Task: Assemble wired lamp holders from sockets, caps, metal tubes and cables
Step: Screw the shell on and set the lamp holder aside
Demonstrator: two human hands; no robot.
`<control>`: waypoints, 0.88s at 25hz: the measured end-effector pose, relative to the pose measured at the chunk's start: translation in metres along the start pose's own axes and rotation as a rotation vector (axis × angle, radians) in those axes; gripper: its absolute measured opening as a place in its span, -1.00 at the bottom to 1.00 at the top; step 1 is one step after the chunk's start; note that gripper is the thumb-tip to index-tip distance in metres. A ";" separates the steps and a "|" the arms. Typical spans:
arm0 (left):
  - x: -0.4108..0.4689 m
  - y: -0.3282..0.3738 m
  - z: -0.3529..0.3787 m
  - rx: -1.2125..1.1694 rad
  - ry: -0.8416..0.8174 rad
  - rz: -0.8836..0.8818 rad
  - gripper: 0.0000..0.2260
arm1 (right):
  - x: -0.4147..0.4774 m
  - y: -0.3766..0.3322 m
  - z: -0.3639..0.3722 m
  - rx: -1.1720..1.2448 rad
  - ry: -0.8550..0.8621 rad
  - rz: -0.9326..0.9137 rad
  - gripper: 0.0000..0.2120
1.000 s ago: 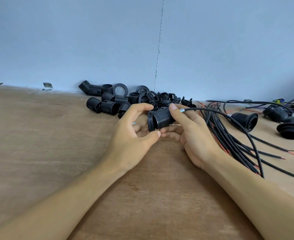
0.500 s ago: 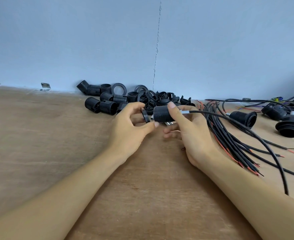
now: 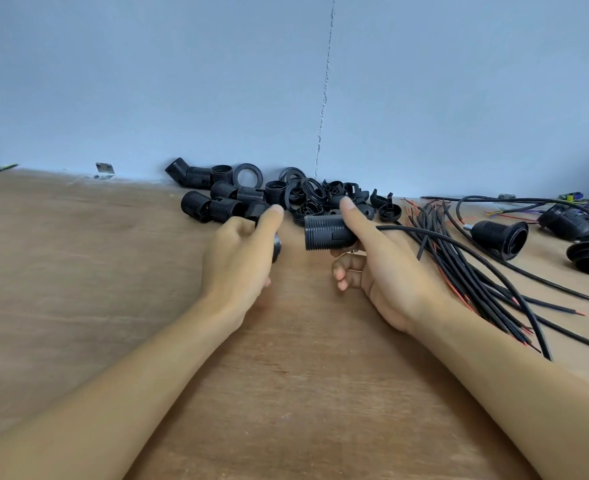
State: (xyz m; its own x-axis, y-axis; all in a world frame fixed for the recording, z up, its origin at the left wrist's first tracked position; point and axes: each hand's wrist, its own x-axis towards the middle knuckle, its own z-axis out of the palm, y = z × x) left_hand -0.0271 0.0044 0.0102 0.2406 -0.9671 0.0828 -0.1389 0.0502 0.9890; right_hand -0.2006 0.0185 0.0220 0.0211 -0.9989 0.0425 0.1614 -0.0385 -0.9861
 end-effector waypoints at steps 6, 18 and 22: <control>0.001 0.003 0.006 -0.270 -0.399 0.013 -0.54 | 0.002 0.000 -0.006 -0.010 0.010 -0.010 -0.41; -0.004 0.004 0.003 -0.498 -0.524 -0.190 -0.55 | 0.006 0.006 -0.011 -0.129 -0.028 -0.099 -0.60; -0.002 0.004 0.001 -0.602 -0.517 -0.272 -0.66 | 0.006 0.006 -0.013 -0.117 -0.038 -0.092 -0.61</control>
State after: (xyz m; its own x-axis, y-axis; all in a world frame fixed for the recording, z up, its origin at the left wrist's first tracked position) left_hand -0.0289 0.0066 0.0141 -0.2993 -0.9499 -0.0898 0.4319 -0.2188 0.8750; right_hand -0.2121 0.0120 0.0148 0.0488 -0.9893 0.1376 0.0484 -0.1353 -0.9896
